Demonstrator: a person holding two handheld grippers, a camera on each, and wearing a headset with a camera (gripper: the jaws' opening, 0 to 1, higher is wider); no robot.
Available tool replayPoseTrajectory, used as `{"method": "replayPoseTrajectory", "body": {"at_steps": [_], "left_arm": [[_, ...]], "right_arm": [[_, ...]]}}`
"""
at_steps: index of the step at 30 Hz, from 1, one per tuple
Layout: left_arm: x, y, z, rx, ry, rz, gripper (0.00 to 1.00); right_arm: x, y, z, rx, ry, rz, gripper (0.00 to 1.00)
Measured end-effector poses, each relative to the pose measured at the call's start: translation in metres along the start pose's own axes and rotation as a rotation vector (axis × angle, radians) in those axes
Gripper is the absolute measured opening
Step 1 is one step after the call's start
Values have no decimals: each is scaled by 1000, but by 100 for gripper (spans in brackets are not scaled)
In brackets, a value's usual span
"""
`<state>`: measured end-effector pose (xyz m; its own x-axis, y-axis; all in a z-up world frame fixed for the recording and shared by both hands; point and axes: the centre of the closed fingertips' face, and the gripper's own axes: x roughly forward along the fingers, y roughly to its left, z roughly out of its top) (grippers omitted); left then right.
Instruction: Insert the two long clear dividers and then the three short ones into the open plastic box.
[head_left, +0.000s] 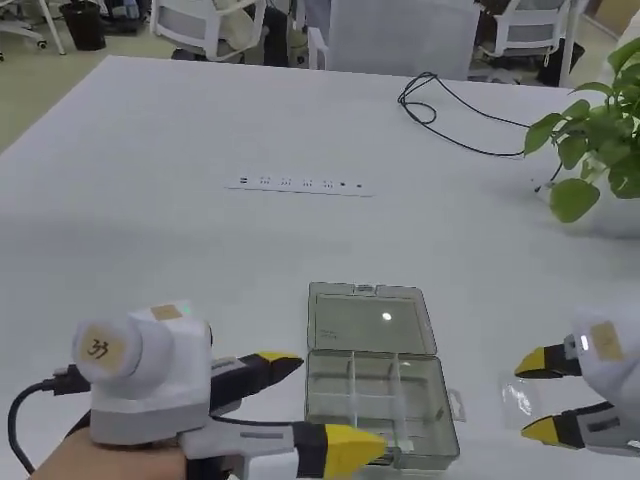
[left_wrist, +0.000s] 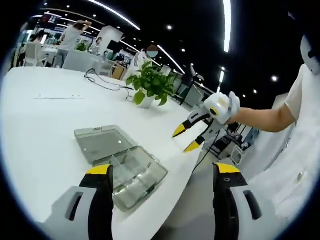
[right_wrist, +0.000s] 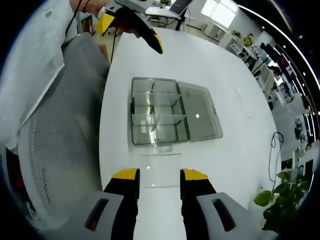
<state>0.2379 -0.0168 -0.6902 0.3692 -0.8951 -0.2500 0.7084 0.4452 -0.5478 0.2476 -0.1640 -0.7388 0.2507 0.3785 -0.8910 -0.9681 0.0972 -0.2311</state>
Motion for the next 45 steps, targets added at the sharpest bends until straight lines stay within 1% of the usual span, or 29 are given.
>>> {"method": "replayPoseTrajectory", "body": {"at_steps": [1, 2, 3, 4, 6, 8, 10, 11, 13, 14, 17, 18, 20, 22, 26, 30, 36, 45], "left_arm": [[2, -2, 4, -16, -19, -10, 81], [4, -4, 8, -57, -31, -12, 79], [5, -5, 9, -77, -27, -17, 77], [7, -7, 11, -81, -30, -30, 76], [10, -8, 13, -102, -35, -34, 75], [14, -11, 15, -135, -38, -46, 74], [17, -15, 14, -169, -32, -57, 71], [20, -17, 14, -183, -28, -67, 68], [23, -21, 13, -199, -26, -80, 64], [25, -23, 12, -213, -14, -85, 62], [31, -27, 9, -215, -2, -88, 60], [33, -28, 8, -225, 1, -90, 58], [35, -31, 9, -248, -7, -101, 52], [38, -32, 8, -282, -11, -101, 47], [41, -35, 7, -314, -13, -111, 35], [41, -38, 6, -340, -17, -120, 24], [41, -39, 2, -366, -8, -122, 13], [42, -41, 0, -376, -6, -134, 3]], "right_arm": [[-2, 1, 7, -5, -9, -4, 33], [-4, 2, 16, -11, -18, -10, 33], [-5, 2, 22, -17, -24, -15, 33], [-7, 2, 30, -23, -35, -20, 33], [-9, 3, 41, -27, -49, -26, 33], [-12, 4, 53, -36, -60, -34, 33], [-13, 5, 63, -54, -66, -42, 33], [-14, 6, 69, -60, -70, -45, 33], [-16, 7, 78, -64, -79, -47, 33], [-18, 8, 83, -66, -85, -50, 33], [-21, 10, 94, -71, -97, -53, 33], [-22, 11, 98, -77, -100, -55, 33], [-23, 12, 102, -85, -101, -59, 33], [-25, 13, 107, -88, -106, -61, 33], [-27, 15, 113, -100, -112, -66, 33], [-27, 17, 116, -112, -109, -70, 33], [-27, 19, 118, -122, -108, -70, 33], [-26, 20, 116, -133, -95, -69, 33]]}}
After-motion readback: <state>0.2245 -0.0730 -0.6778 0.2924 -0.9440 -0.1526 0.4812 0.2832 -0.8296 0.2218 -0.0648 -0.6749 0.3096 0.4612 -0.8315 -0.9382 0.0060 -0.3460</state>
